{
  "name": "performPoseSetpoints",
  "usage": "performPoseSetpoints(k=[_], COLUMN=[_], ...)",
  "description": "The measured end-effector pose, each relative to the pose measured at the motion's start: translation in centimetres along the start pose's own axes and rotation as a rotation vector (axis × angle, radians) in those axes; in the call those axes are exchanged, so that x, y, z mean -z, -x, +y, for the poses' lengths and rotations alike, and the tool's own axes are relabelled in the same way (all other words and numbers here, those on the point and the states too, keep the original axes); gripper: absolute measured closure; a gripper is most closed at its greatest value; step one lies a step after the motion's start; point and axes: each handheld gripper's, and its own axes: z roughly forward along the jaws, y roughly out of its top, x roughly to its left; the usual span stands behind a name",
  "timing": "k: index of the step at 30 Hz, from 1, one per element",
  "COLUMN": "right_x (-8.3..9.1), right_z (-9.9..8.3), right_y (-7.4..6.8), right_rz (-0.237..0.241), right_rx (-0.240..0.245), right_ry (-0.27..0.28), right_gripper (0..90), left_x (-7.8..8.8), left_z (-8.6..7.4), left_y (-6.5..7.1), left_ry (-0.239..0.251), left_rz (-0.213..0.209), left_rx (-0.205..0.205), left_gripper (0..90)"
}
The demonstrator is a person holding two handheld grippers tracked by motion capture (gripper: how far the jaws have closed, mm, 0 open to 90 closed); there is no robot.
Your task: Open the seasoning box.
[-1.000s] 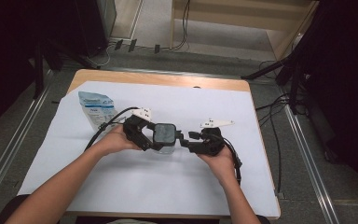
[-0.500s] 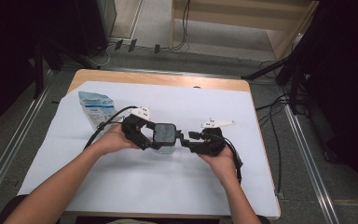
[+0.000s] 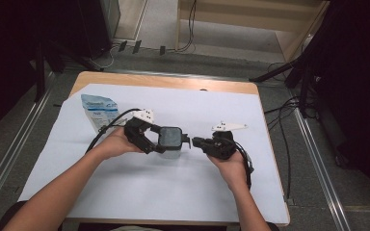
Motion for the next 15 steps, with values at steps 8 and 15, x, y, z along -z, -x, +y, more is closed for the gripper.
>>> performPoseSetpoints(k=[8, 15], right_x=[-0.18, -0.18], right_z=[0.0, -0.03], right_y=[0.38, 0.44], right_rz=[-0.009, -0.009], right_rx=[-0.023, -0.029], right_ry=[-0.016, -0.02], right_gripper=[90.0, 88.2], left_x=[0.5, 0.9], left_z=[0.11, 0.21], left_y=[0.07, 0.16], left_ry=[0.013, 0.018], left_rz=[0.005, 0.011], left_rx=[0.001, -0.009], left_gripper=[16.2, 17.1])
